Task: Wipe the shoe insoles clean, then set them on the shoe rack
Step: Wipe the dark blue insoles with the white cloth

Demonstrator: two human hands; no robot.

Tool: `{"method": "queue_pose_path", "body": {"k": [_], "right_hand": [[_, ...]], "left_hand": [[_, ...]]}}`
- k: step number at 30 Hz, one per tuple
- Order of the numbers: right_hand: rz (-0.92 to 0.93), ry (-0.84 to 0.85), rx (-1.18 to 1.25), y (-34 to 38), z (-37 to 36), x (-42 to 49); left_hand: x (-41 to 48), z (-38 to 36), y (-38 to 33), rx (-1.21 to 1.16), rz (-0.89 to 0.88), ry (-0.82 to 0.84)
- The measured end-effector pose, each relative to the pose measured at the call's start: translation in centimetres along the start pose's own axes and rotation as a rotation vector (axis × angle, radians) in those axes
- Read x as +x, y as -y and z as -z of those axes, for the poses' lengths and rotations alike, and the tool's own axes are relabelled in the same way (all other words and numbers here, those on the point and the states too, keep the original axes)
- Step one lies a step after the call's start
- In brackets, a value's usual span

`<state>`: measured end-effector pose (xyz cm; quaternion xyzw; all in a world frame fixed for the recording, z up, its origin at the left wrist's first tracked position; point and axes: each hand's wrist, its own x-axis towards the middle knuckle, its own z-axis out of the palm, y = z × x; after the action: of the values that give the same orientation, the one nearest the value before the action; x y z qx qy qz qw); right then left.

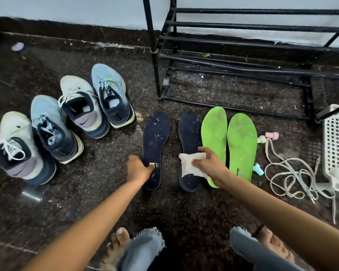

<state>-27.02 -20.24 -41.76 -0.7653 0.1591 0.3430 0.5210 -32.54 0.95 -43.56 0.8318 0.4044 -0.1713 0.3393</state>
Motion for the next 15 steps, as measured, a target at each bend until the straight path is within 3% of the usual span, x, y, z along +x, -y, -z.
{"method": "queue_pose_path", "body": {"k": [3,6,11,15], "right_hand": [[0.061,-0.061,-0.278,0.2,-0.8,0.3],[0.062,-0.062,-0.368,0.6,-1.5,0.4],[0.0,-0.115,-0.368,0.5,-1.8,1.2],[-0.048,-0.09,-0.236,0.2,-1.4,1.5]], "left_hand": [[0.8,-0.1,0.3,-0.033,-0.006,0.016],[1.5,0.1,0.4,-0.043,-0.022,0.076],[1.2,-0.2,0.2,-0.254,-0.093,0.137],[1.0,-0.4,-0.2,-0.398,-0.083,0.139]]}}
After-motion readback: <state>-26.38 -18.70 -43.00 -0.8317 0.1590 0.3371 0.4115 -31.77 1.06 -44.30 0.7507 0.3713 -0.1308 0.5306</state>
